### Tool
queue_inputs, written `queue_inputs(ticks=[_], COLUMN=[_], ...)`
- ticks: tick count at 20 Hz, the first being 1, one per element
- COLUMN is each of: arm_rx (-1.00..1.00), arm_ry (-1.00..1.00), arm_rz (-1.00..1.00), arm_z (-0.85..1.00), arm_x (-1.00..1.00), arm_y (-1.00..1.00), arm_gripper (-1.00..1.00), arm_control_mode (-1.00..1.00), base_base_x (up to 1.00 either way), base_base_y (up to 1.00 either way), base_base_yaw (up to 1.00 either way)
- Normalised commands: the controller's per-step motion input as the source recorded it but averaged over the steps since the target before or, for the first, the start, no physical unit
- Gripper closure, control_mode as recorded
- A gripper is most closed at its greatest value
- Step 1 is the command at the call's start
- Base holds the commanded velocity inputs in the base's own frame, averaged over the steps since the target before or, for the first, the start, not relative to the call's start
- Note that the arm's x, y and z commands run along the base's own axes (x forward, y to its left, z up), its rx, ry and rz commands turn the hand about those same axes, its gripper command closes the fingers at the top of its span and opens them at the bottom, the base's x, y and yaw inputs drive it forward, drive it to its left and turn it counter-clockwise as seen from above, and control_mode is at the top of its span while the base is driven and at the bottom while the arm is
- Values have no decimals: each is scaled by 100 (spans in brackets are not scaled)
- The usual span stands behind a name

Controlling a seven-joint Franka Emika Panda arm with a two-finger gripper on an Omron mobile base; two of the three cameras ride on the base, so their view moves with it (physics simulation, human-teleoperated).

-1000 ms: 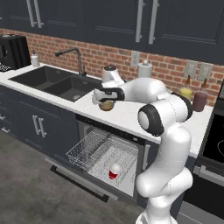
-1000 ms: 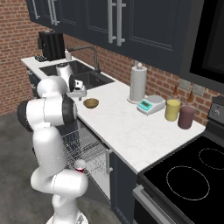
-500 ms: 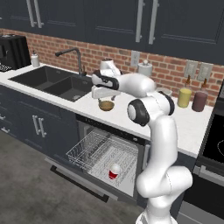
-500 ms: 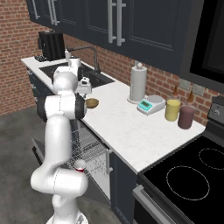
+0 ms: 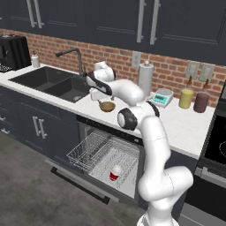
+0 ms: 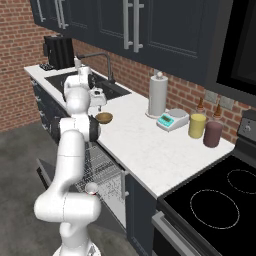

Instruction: Pick up the cup and bowl from the counter, place them in the dishwasher, and close the dishwasher door.

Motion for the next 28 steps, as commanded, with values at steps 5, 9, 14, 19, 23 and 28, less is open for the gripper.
queue_inputs(ticks=[5,9,14,19,23,28], arm_rx=[-3,0,1,0,-4,-6], arm_ry=[-33,-50,-31,-7,-11,-27], arm_rz=[0,0,-1,-1,0,4], arm_z=[-6,-1,-8,-6,-46,-92], arm_x=[-64,-100,-100,-100,-100,-100], arm_y=[0,-5,-50,-55,-32,0], arm_gripper=[-100,-100,-100,-100,-100,-100], arm_control_mode=[-100,-100,-100,-100,-100,-100], base_base_x=[0,0,0,0,0,0], base_base_y=[0,0,0,0,0,0], base_base_yaw=[0,0,0,0,0,0])
